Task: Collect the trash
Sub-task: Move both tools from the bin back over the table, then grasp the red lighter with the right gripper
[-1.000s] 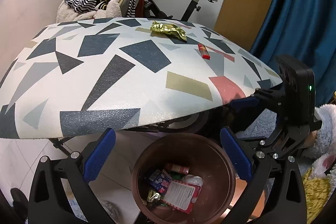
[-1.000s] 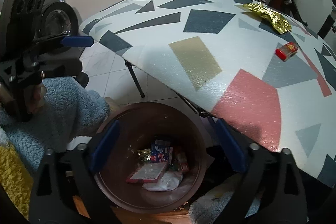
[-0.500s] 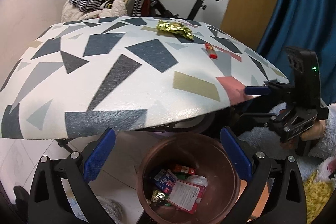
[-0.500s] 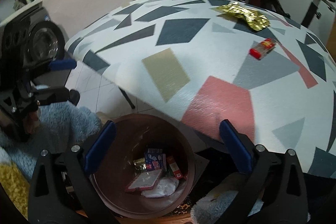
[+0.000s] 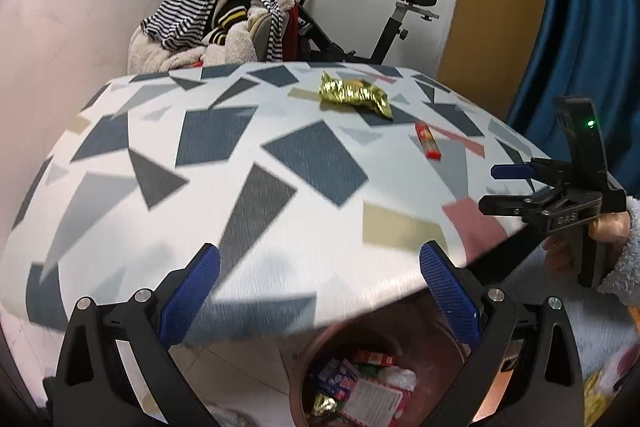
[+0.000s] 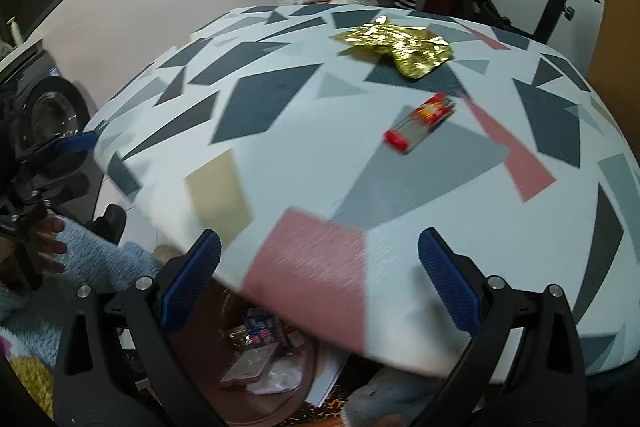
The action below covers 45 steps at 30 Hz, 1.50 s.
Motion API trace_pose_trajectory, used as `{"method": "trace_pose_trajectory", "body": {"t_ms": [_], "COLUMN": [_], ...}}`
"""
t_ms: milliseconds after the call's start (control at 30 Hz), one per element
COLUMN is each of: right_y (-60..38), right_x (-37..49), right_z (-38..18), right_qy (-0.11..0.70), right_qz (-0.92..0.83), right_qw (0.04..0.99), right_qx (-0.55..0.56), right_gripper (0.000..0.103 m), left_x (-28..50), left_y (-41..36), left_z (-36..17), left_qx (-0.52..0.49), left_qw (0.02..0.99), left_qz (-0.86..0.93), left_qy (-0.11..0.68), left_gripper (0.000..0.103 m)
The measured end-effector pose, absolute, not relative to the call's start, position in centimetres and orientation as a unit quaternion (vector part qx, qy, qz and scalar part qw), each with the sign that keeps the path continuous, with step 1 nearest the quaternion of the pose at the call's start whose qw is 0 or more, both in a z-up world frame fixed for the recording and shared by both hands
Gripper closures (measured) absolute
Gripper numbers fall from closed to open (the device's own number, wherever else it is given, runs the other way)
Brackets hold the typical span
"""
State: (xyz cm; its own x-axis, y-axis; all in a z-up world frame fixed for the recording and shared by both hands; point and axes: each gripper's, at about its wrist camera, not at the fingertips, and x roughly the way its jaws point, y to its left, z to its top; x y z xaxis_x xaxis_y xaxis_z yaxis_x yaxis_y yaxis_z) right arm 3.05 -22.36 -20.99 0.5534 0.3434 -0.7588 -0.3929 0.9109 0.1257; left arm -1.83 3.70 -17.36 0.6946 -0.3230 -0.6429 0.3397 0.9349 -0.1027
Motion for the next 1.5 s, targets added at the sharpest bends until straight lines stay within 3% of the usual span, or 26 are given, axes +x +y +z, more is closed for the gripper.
{"method": "trace_pose_trajectory", "body": {"t_ms": [467, 567, 667, 733, 800, 900, 967, 1167, 1233, 1367, 1500], "right_y": [-23.4, -23.1, -23.0, -23.1, -23.3, -23.6, -23.7, -24.2, -24.4, -25.1, -25.9], "right_x": [12.9, 14.3, 15.0, 15.3, 15.6, 16.2, 16.5, 16.6, 16.7, 16.9, 17.2], "right_z": [-21.9, -22.6, -22.7, -22.7, -22.8, -22.6, -22.4, -21.1, -20.7, -20.3, -20.5], "right_qy": [0.458, 0.473, 0.470, 0.464, 0.463, 0.465, 0.464, 0.426, 0.414, 0.383, 0.373], "right_qz": [0.142, 0.132, 0.129, 0.137, 0.144, 0.157, 0.162, 0.174, 0.172, 0.169, 0.163], "right_qw": [0.875, 0.868, 0.870, 0.873, 0.872, 0.869, 0.869, 0.886, 0.893, 0.907, 0.913], "right_qx": [-0.063, -0.068, -0.068, -0.066, -0.062, -0.057, -0.058, -0.054, -0.052, -0.042, -0.022], "right_gripper": [0.009, 0.029, 0.030, 0.040, 0.058, 0.072, 0.076, 0.076, 0.076, 0.076, 0.076], "left_x": [7.1, 8.2, 9.0, 9.5, 10.0, 10.9, 11.4, 13.3, 14.1, 16.0, 19.1], "left_y": [3.2, 2.9, 2.3, 2.0, 1.7, 1.4, 1.3, 0.4, -0.4, -1.6, -2.0], "left_z": [-15.2, -15.2, -15.3, -15.5, -15.7, -16.1, -16.2, -17.1, -17.4, -18.1, -19.0], "left_qx": [-0.050, -0.050, -0.042, -0.040, -0.041, -0.048, -0.054, -0.075, -0.078, -0.093, -0.142], "left_qw": [0.909, 0.909, 0.908, 0.905, 0.903, 0.899, 0.896, 0.881, 0.873, 0.861, 0.845], "left_qz": [-0.178, -0.172, -0.171, -0.175, -0.176, -0.182, -0.185, -0.202, -0.213, -0.226, -0.226], "left_qy": [0.374, 0.377, 0.381, 0.386, 0.389, 0.395, 0.400, 0.421, 0.431, 0.445, 0.463], "left_gripper": [0.006, 0.006, 0.006, 0.006, 0.006, 0.006, 0.006, 0.006, 0.017, 0.022, 0.033]}}
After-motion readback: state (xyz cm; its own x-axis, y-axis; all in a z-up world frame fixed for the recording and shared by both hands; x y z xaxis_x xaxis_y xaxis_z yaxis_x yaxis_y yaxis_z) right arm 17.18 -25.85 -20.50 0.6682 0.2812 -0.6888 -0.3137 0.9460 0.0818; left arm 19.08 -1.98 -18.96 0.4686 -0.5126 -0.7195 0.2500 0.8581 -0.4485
